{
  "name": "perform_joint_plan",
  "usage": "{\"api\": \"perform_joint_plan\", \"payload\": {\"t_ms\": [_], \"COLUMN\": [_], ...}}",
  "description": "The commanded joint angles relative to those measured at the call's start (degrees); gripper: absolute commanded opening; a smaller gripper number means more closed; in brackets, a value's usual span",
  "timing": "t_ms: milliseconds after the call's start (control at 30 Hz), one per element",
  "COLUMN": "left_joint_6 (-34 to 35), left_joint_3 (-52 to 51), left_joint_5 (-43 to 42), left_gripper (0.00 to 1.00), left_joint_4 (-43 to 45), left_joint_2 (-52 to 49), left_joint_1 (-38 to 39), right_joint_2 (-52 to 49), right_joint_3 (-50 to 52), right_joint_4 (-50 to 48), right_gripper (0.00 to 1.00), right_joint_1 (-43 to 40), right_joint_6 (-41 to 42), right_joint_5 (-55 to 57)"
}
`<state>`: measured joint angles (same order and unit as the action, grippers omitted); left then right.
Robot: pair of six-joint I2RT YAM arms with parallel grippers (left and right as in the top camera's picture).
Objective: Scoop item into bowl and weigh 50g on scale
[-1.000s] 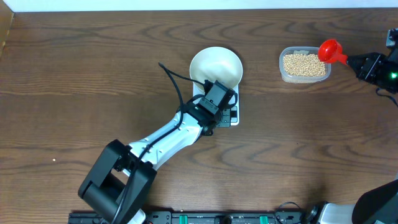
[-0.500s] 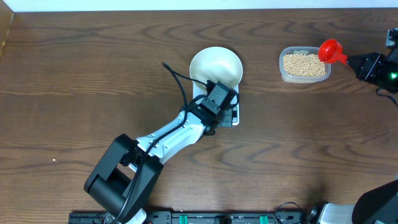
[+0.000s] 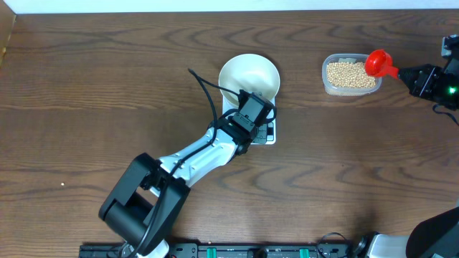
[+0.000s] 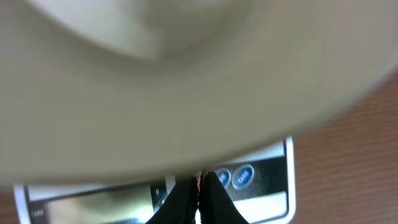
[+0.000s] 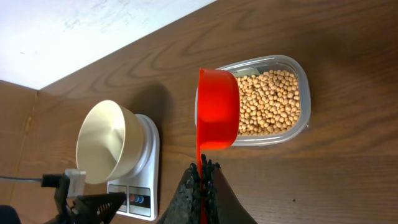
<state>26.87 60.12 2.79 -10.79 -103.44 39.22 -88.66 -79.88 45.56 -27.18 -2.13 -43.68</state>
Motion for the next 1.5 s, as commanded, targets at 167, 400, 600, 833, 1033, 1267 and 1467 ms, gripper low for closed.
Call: {"api": "perform_joint_plan", "payload": {"t_ms": [167,400,600,833,1033,1267,1467], "left_joint_6": [-1.8,-1.8,-1.8,-1.7,-1.7,-1.3,-1.3], "left_joint_3": [-0.8,-0.8,-0.8,-0.8,-0.8,-0.8,-0.8], "left_joint_5": [1.6,1.6,1.6,1.6,1.6,1.6,1.6], "left_gripper": [0.07,0.07,0.07,0.07,0.07,0.07,0.07], "left_joint_4": [1.1,2.3,0.8,0.1,-0.7,-0.9,-1.6], "left_joint_2": [-5.6,-5.6,-5.6,-5.6,-6.1,-8.6,-8.7], "left_joint_1": [0.1,0.0,0.0,0.0,0.0,0.0,0.0], "right_joint_2": [-0.2,-0.2,-0.2,-0.2,-0.2,-0.2,-0.2], "right_joint_3": [-0.2,-0.2,-0.2,-0.2,-0.2,-0.2,-0.2], "right_joint_4": [0.2,0.1,0.2,0.2,0.4,0.5,0.6], "right_gripper": [0.01,0.01,0.01,0.01,0.01,0.01,0.01], "right_joint_1": [0.4,0.4,0.4,0.4,0.4,0.4,0.4], "right_joint_6": [-1.9,-2.9,-3.1,-3.1,-3.3,-3.3,-3.3], "right_joint_5": [-0.2,0.3,0.5,0.5,0.5,0.5,0.5]}}
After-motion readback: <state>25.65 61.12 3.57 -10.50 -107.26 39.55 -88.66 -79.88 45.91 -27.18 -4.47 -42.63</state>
